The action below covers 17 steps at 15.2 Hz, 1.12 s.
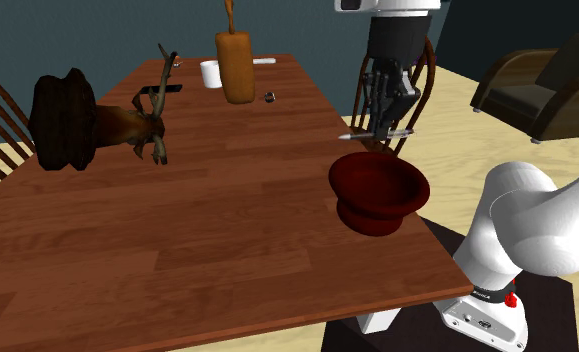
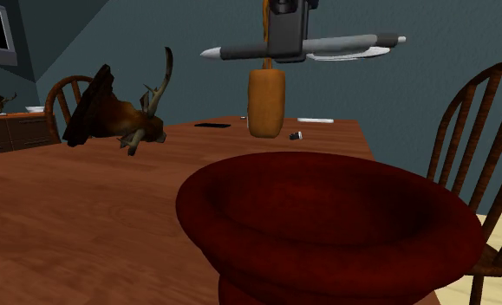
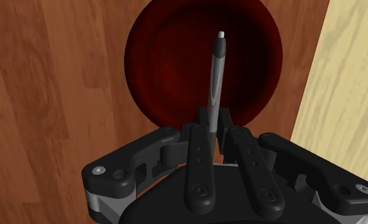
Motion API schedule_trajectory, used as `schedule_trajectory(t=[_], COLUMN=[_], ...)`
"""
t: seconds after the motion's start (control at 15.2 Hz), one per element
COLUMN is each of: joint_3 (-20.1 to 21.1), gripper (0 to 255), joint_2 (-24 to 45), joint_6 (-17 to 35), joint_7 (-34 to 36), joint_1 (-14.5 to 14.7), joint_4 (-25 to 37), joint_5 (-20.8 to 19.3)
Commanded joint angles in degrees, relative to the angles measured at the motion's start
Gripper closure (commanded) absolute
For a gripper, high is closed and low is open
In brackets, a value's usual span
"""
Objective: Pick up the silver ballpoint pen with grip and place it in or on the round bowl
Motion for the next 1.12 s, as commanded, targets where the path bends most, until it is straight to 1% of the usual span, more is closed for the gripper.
schedule_trajectory(t=[0.0,0.92,1.06], joint_3=[-0.6,0.15,0.15], gripper=[255,255,255], joint_2=[-2.81,-6.25,-6.26], joint_6=[-0.44,9.08,9.12], joint_7=[-0.59,-1.46,-1.47], joint_1=[0.06,0.32,0.32], joint_4=[-2.47,-15.44,-15.49], joint_5=[-0.17,0.53,0.53])
